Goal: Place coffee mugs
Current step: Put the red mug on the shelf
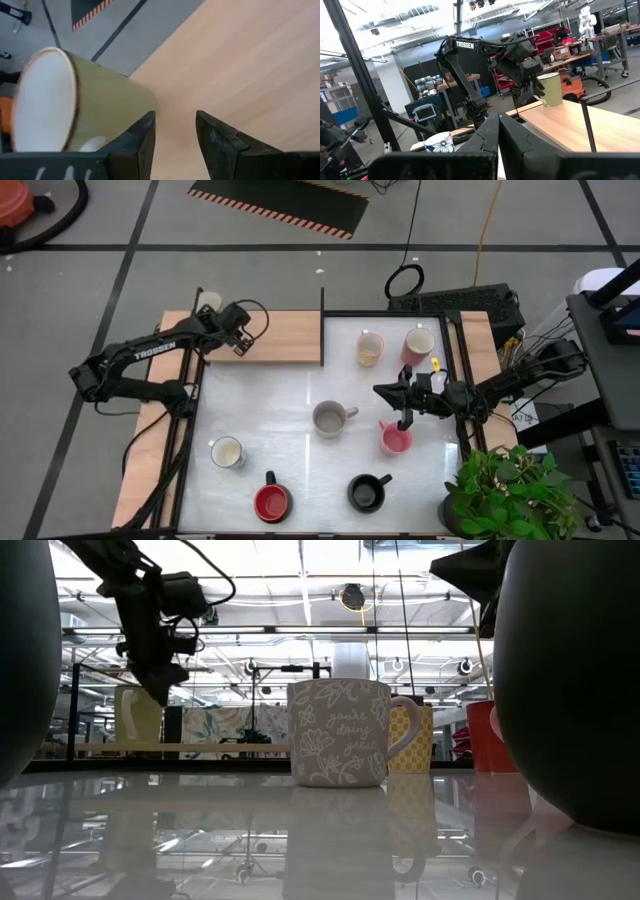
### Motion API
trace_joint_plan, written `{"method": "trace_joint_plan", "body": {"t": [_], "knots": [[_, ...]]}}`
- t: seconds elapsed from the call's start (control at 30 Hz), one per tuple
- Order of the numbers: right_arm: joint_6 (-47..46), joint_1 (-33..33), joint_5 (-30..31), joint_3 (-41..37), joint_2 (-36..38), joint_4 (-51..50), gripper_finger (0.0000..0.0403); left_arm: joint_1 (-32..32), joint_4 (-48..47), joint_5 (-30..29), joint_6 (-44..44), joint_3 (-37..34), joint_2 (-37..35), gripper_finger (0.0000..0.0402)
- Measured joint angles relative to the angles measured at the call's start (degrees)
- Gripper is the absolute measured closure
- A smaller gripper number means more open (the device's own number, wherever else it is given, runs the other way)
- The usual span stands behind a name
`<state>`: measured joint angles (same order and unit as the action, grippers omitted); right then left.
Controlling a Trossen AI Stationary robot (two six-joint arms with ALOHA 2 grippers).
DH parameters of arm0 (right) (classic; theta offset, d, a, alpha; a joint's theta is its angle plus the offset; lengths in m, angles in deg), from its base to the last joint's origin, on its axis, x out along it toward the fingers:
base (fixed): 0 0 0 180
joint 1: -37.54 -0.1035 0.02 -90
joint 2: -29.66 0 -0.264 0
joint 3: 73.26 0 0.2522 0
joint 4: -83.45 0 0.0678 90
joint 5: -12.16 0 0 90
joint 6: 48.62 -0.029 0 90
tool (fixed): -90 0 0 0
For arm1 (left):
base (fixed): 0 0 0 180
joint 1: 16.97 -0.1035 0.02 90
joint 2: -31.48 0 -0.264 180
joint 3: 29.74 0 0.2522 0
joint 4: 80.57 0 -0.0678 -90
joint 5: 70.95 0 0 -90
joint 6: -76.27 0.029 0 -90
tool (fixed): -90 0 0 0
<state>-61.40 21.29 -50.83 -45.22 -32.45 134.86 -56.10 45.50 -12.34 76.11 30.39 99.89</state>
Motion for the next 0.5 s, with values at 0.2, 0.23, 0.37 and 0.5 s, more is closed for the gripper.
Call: {"method": "trace_joint_plan", "body": {"t": [0.2,0.23,0.37,0.5], "knots": [[0.0,0.0,-0.01,0.0,0.0,-0.01,0.0403,-0.2,-0.31,-0.58,-0.42,0.0,0.02,0.0257],[0.0,0.0,-0.01,0.0,0.0,-0.01,0.0403,-0.2,-0.33,-0.58,-0.56,0.0,0.02,0.0257],[0.0,0.0,-0.01,0.0,0.0,-0.01,0.0403,-0.04,-0.33,-0.84,-0.68,0.0,0.0,0.0257],[0.0,0.0,-0.01,0.0,0.0,-0.24,0.0403,2.42,0.32,0.0,0.57,0.02,0.0,0.0257]]}}
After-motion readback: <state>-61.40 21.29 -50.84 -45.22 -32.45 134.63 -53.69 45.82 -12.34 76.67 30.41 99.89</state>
